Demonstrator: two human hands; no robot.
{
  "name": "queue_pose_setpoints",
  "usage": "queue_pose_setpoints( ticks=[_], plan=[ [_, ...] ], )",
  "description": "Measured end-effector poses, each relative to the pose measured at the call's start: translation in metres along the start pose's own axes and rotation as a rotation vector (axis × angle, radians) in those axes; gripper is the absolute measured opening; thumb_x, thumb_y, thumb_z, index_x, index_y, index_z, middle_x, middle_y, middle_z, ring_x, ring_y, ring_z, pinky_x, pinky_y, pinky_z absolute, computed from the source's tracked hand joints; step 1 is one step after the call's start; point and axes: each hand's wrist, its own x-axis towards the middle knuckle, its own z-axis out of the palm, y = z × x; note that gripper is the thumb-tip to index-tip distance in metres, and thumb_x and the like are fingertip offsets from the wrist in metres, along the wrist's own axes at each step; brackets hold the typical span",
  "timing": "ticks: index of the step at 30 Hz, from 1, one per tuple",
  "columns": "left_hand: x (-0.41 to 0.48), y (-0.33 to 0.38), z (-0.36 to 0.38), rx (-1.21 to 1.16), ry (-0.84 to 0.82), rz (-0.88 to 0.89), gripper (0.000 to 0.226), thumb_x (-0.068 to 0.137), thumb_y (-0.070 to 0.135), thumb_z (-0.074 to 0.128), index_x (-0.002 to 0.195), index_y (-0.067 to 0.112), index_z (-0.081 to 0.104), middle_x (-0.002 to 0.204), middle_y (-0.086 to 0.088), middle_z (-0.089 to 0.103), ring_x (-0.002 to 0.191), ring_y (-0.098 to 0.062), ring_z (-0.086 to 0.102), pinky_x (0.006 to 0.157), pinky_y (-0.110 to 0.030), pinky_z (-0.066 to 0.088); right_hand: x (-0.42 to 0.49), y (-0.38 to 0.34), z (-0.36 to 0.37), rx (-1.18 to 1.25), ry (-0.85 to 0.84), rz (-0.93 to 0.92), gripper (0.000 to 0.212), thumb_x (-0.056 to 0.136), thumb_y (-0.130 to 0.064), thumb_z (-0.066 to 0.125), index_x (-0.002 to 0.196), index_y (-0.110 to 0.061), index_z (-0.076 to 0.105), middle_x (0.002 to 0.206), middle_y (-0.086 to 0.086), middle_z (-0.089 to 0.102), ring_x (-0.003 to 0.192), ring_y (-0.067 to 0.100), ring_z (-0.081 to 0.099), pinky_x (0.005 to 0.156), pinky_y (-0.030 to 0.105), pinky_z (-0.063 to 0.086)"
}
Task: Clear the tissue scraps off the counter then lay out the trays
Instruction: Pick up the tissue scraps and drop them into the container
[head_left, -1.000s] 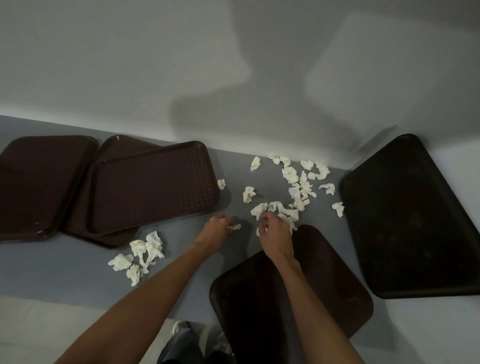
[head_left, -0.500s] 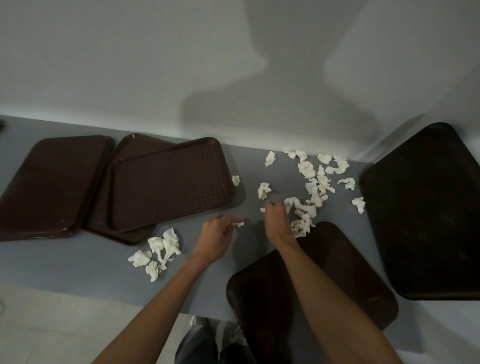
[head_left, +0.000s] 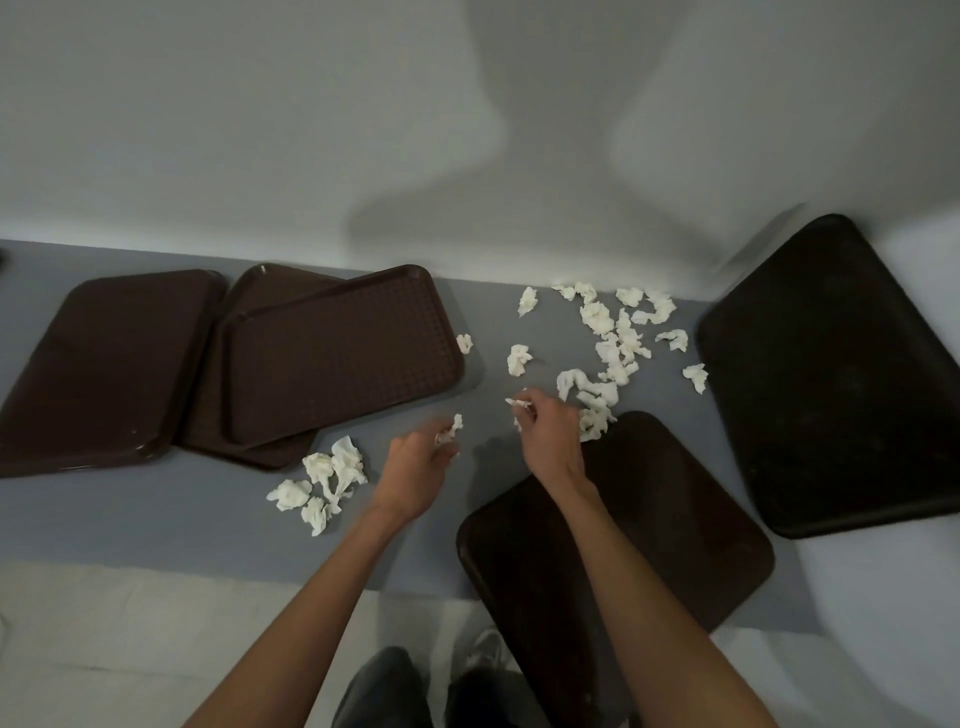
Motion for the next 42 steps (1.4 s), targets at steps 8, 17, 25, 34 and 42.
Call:
queue_pose_setpoints(
  ticks=[8,17,25,34,42],
  plan=[
    [-0.065,0.030,-0.024,-0.110,-0.087,0.176,0.021,0.101,0.016,0.060,0.116,0.030,0.064,0.069,0.000,0.071,0.065,-0.007,0.069,0.066,-0.017,0.049,-0.112,-0.018,-0.042,0.233,0.204,0.157,0.024,0.098,-0.020,0.073,0.121,-0.020,0.074,0.107,-0.007,0.074,0.098,0.001,0.065,0.082,0.003,0.042],
    [-0.157,0.042,-0.007,-0.209,-0.292,0.244,0.012,0.101,0.027,0.065,0.108,0.026,0.075,0.074,0.013,0.072,0.065,-0.007,0.069,0.066,-0.014,0.053,-0.261,-0.015,-0.057,0.272,0.351,0.305,0.020,0.098,-0.025,0.073,0.117,-0.030,0.077,0.106,-0.018,0.076,0.097,-0.006,0.069,0.086,0.005,0.046],
    [-0.233,0.062,0.041,-0.199,-0.450,0.344,0.016,0.101,0.025,0.064,0.111,0.018,0.075,0.073,0.014,0.068,0.063,-0.007,0.066,0.060,-0.011,0.046,-0.384,0.015,-0.075,0.255,0.459,0.499,0.019,0.098,-0.021,0.072,0.115,-0.028,0.076,0.101,-0.015,0.078,0.089,-0.003,0.070,0.080,0.001,0.044],
    [-0.316,0.078,0.114,-0.137,-0.525,0.321,0.019,0.100,0.037,0.063,0.106,0.023,0.073,0.071,0.005,0.071,0.063,-0.009,0.069,0.066,-0.025,0.056,-0.487,0.115,-0.079,0.342,0.437,0.599,0.019,0.100,-0.020,0.069,0.116,-0.027,0.065,0.084,-0.036,0.071,0.084,-0.015,0.068,0.075,0.004,0.044],
    [-0.397,0.042,0.244,-0.034,-0.505,0.220,0.018,0.101,0.033,0.063,0.115,0.026,0.072,0.103,0.010,0.074,0.084,-0.003,0.067,0.079,-0.021,0.053,-0.549,0.264,-0.039,0.265,0.260,0.676,0.016,0.096,-0.025,0.074,0.112,-0.021,0.073,0.094,-0.005,0.077,0.079,0.005,0.067,0.069,-0.003,0.039]
  ],
)
